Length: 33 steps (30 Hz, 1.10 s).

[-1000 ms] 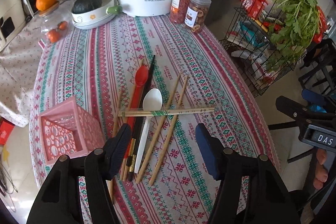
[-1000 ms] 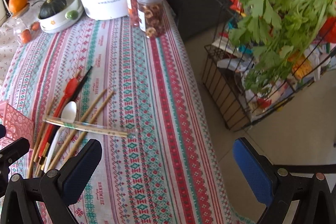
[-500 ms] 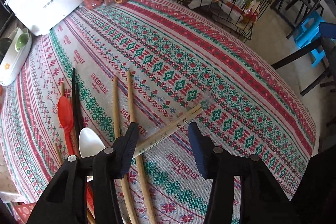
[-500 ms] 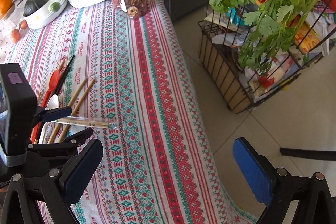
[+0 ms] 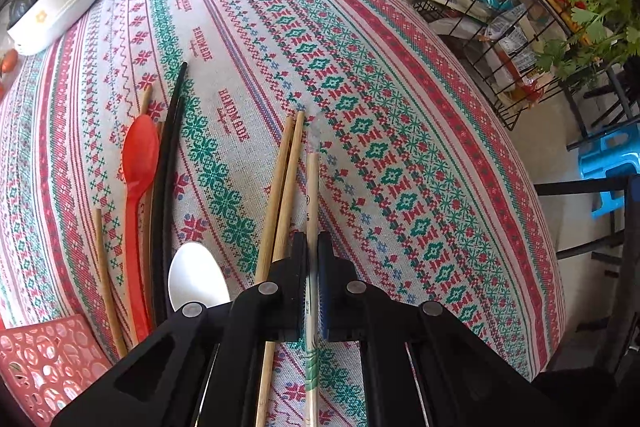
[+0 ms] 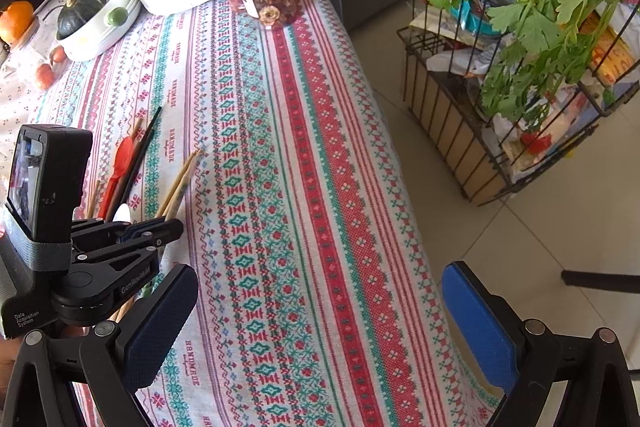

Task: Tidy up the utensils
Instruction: 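Lift the banded chopsticks with the left gripper while the right gripper grasps a wooden chopstick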

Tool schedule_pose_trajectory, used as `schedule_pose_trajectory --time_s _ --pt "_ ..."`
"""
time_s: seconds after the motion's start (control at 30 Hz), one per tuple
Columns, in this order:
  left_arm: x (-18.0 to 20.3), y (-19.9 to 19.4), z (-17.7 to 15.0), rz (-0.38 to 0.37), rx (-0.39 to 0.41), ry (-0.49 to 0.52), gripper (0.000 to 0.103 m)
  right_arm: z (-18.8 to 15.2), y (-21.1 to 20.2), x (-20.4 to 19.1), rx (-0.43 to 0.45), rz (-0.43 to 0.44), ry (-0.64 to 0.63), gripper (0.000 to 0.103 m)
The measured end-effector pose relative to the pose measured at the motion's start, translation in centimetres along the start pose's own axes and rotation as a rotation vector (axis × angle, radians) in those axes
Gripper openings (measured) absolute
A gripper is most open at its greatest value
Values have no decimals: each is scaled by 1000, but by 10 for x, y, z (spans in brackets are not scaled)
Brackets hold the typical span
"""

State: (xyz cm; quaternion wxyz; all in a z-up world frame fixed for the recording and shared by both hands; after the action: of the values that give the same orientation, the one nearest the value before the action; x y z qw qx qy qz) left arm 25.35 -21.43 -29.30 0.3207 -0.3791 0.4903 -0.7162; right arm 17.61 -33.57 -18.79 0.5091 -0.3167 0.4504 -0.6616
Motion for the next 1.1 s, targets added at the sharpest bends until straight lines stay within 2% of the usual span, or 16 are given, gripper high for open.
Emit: schedule_pose_trajectory --time_s 0.2,0.33,0.5,0.63,0.73,0.8,0.9,1.0,1.1 --pt "2 8 20 -43 8 -63 8 0 8 0 -21 5 14 101" --pt "-4 2 24 -24 41 -111 5 0 18 -1 -52 46 44 99" --pt "-12 -42 14 -9 152 -98 5 0 31 -15 -99 142 76 90" --pt "-20 -95 -6 17 254 -85 5 -1 48 -41 -150 207 69 83" --pt "-26 -132 -30 39 320 -77 5 -1 64 -65 -184 274 70 71" --pt "-29 -152 -45 39 358 -68 5 1 74 -80 -198 309 70 56" --pt "-39 -178 -70 69 409 -61 5 6 89 -95 -216 329 90 40" --pt "-54 -191 -86 74 442 -83 5 10 102 -107 -228 335 113 29" --pt "-63 -201 -95 80 467 -95 5 15 113 -120 -234 324 107 24"
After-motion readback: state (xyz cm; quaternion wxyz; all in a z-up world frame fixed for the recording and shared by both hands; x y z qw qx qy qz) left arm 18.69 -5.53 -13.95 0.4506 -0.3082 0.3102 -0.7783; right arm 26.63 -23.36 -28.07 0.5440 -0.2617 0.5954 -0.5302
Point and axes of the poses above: each gripper's, at about its wrist camera, not at the fingertips, and y roughly the way its jaws point, x to its right, z to its top, the point moved 9 cm from there along y, roughly the way its jaws point, and after that the axes turned 5 degrees about -z, right-handed, at the moved point
